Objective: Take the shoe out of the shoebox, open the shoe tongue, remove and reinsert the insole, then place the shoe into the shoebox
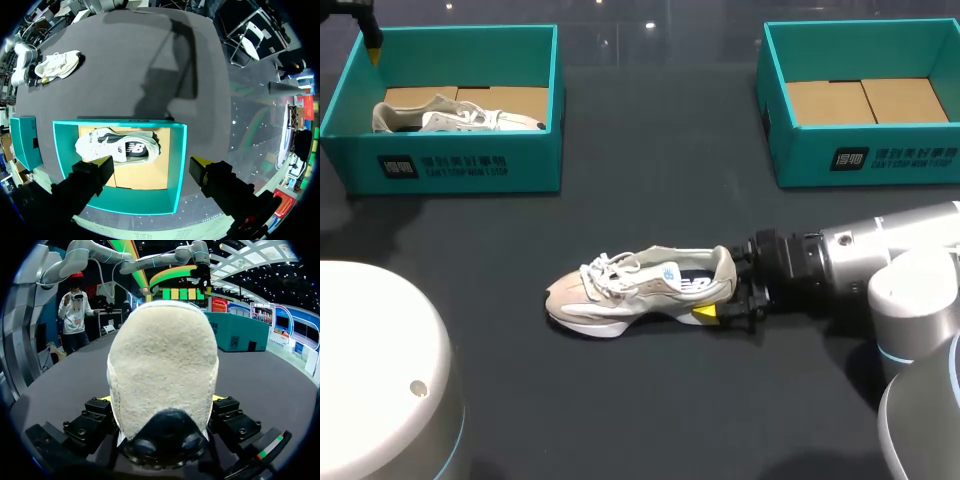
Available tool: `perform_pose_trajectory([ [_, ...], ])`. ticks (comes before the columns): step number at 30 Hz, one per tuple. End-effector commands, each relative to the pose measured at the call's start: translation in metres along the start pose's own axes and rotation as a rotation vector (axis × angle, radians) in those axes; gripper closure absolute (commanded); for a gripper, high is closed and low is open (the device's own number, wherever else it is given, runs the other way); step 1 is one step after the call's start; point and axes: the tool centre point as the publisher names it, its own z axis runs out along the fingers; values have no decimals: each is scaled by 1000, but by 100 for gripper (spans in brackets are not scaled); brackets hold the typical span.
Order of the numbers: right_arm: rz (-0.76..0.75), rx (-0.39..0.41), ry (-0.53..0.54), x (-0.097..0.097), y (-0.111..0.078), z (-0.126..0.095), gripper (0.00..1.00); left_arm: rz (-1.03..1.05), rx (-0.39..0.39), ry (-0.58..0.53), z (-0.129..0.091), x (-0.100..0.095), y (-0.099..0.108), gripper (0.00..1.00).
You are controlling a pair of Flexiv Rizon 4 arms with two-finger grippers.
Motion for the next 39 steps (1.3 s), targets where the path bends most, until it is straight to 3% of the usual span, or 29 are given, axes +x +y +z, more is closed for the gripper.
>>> perform_pose_trajectory([
  [1, -1, 3, -9, 3, 1, -1, 100, 1, 0, 1, 0, 0, 0, 0],
  [9, -1, 3, -9, 3, 1, -1, 100, 1, 0, 1, 0, 0, 0, 0],
  [12, -1, 3, -9, 3, 1, -1, 100, -204, -42, 36, -6, -18, -18, 0],
  [19, -1, 3, -9, 3, 1, -1, 100, -685, 137, 90, -1, -72, -75, 0],
  [20, -1, 3, -9, 3, 1, -1, 100, -691, 77, 105, -2, -79, -84, 0],
  [30, -1, 3, -9, 3, 1, -1, 100, -691, 77, 105, -2, -79, -84, 0],
  [33, -1, 3, -9, 3, 1, -1, 100, -908, 55, 89, -10, -94, -104, 0],
  [35, -1, 3, -9, 3, 1, -1, 100, -1089, -3, 95, -12, -112, -125, 0],
  [37, -1, 3, -9, 3, 1, -1, 100, -1372, 28, 104, -13, -130, -143, 0],
  [39, -1, 3, -9, 3, 1, -1, 100, -1700, 152, 154, -11, -141, -152, 0],
])
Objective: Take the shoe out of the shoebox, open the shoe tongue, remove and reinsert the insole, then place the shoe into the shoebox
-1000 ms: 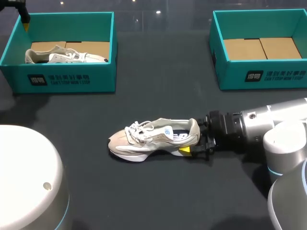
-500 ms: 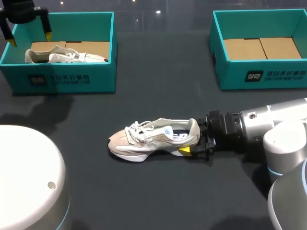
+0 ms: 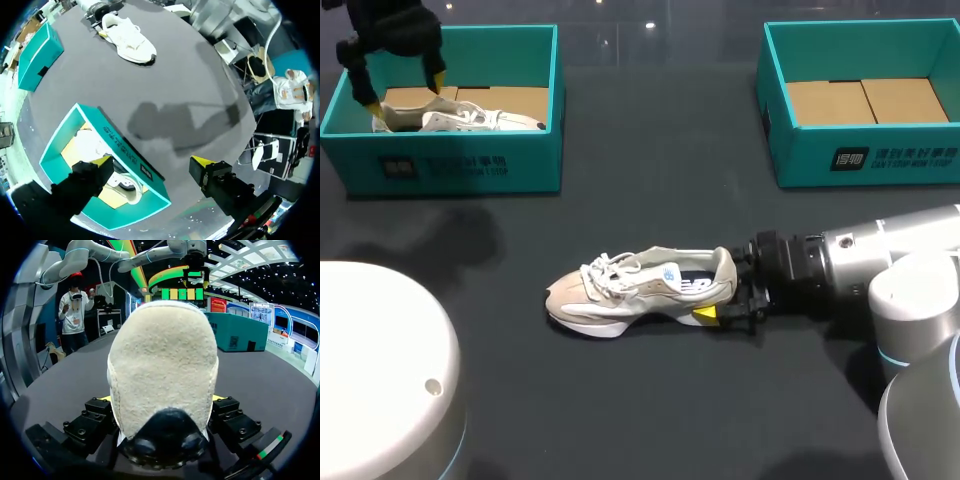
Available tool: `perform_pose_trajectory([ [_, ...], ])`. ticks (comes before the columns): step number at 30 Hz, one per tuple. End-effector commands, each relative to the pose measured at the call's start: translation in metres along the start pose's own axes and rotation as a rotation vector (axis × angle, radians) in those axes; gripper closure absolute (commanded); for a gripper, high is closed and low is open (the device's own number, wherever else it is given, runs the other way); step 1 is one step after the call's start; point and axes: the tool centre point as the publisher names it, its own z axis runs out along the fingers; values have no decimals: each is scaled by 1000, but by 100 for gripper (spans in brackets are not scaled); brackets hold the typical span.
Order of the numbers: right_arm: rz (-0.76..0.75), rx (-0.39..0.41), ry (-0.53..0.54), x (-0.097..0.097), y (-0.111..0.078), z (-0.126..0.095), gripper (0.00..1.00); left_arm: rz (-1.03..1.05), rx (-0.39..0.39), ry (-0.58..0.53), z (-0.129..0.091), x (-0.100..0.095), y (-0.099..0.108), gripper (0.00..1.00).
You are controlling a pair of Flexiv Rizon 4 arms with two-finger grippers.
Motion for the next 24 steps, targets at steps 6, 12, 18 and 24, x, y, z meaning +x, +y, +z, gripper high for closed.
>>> perform_pose_trajectory([
  [6, 0, 4, -2, 2, 1, 0, 100, -846, 59, 57, 6, 10, -51, 0],
  [12, 0, 4, -2, 2, 1, 0, 100, -895, 44, 72, 5, 6, -53, 0],
  [18, 0, 4, -2, 2, 1, 0, 100, -1276, 32, 66, 15, 0, -125, 0],
  [24, 0, 4, -2, 2, 1, 0, 100, -1719, 55, 158, 23, -16, -184, 0],
])
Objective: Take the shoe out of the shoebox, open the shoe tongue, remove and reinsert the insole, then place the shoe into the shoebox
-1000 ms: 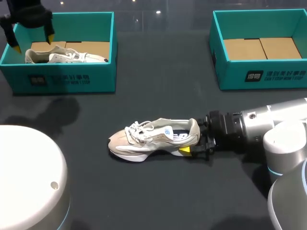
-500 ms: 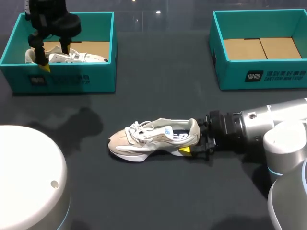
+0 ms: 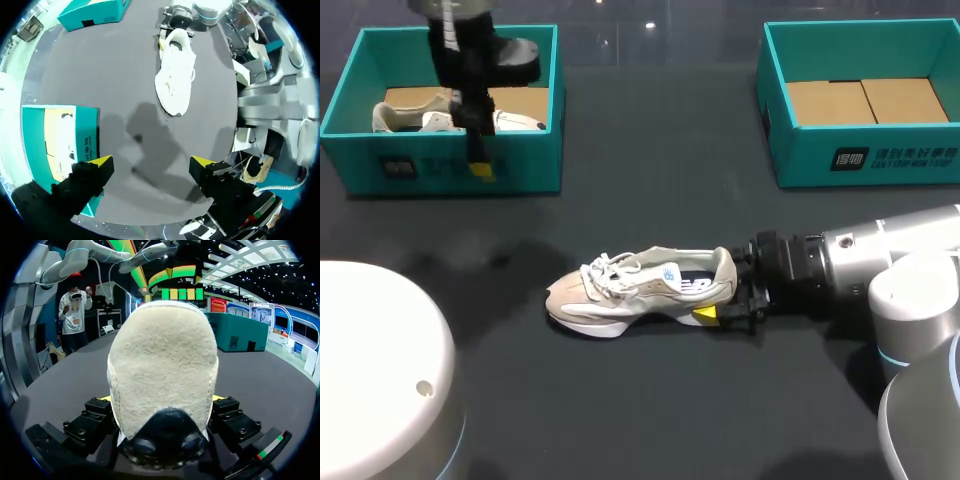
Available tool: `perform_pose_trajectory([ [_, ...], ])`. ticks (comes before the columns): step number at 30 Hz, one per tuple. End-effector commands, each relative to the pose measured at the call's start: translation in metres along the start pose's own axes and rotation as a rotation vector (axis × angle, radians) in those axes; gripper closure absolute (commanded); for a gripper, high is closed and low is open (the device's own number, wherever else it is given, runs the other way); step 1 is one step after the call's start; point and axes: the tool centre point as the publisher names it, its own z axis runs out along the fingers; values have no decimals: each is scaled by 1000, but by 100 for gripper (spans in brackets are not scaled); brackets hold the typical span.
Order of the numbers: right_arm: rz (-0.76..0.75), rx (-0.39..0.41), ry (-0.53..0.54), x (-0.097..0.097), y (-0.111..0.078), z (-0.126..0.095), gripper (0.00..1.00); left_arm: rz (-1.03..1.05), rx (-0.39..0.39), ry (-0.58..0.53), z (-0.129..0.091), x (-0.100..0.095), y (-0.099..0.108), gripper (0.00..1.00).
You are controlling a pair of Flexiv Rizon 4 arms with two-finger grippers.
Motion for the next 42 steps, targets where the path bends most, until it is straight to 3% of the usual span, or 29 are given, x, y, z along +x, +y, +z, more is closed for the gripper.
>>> perform_pose_trajectory([
  [1, 0, 4, -2, 2, 1, 0, 100, -980, -1, 20, 9, 18, -44, 0],
  [12, 0, 4, -2, 2, 1, 0, 100, -980, -1, 20, 9, 18, -44, 0],
  [16, 0, 4, -2, 2, 1, 0, 100, -1202, 52, -43, 16, 50, -61, 0],
  [22, 0, 4, -2, 2, 1, 0, 100, -1418, 71, -136, 25, 77, -96, 0],
  [27, 0, 4, -2, 2, 1, 0, 100, -1524, 35, -115, 33, 87, -118, 0],
  [29, 0, 4, -2, 2, 1, 0, 100, -1539, -22, -39, 37, 89, -127, 0],
  [30, 0, 4, -2, 2, 1, 0, 100, -1546, -67, -60, 40, 89, -134, 0],
  [39, 0, 4, -2, 2, 1, 0, 100, -1546, -67, -60, 40, 89, -134, 0],
  [42, 0, 4, -2, 2, 1, 0, 100, -1553, -76, -113, 55, 95, -152, 0],
])
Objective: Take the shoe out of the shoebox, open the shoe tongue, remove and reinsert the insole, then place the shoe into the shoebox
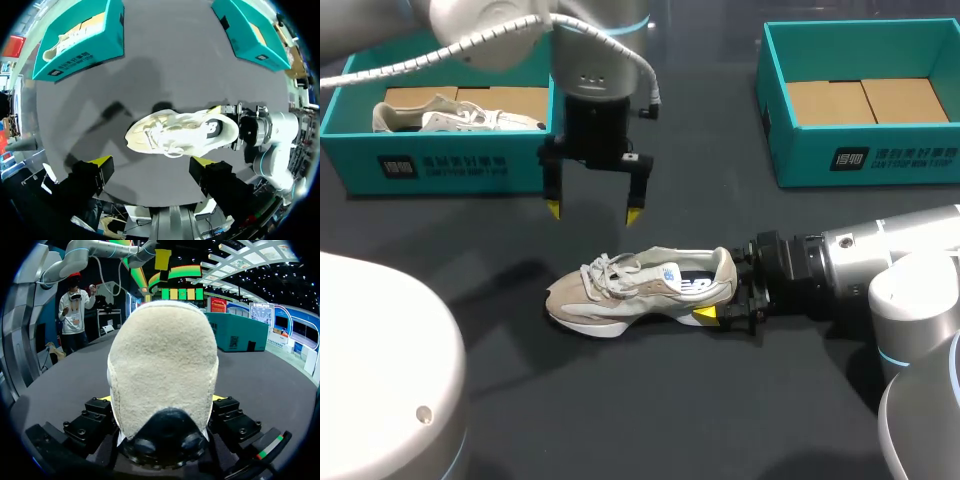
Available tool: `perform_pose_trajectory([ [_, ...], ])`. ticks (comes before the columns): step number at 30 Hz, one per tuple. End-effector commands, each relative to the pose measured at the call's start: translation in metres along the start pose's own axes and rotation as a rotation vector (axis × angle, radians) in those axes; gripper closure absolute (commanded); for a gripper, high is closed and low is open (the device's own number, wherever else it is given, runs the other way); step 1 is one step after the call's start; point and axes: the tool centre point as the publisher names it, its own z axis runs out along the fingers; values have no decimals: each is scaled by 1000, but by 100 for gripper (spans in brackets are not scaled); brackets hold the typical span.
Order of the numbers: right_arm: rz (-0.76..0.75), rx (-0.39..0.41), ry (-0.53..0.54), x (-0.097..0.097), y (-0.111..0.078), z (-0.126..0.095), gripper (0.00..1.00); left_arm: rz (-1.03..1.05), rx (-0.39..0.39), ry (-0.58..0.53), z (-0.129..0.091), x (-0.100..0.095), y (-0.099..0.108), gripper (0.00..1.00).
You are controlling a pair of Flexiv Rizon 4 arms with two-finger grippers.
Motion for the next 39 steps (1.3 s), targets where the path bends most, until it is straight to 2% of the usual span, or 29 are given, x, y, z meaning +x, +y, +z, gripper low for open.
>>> perform_pose_trajectory([
  [1, 0, 4, -2, 2, 1, 0, 100, -129, 7, -71, 15, 30, 2, 0],
  [3, 0, 4, -2, 2, 1, 0, 100, -97, 6, -65, 19, 41, 4, 0],
  [10, 0, 4, -2, 2, 1, 0, 100, 13, 92, -63, 30, 63, 5, 0],
  [14, 0, 4, -2, 2, 1, 0, 100, 98, 78, -71, 35, 73, 1, 0],
  [15, 0, 4, -2, 2, 1, 0, 100, 141, 59, -107, 36, 75, 0, 0],
  [23, 0, 4, -2, 2, 1, 0, 100, 141, 59, -107, 36, 75, 0, 0],
  [30, 0, 4, -2, 2, 1, 0, 100, 136, 48, -106, 66, 90, 0, 0],
  [39, 0, 4, -2, 2, 1, 0, 100, 116, 51, -118, 93, 95, -2, 0],
])
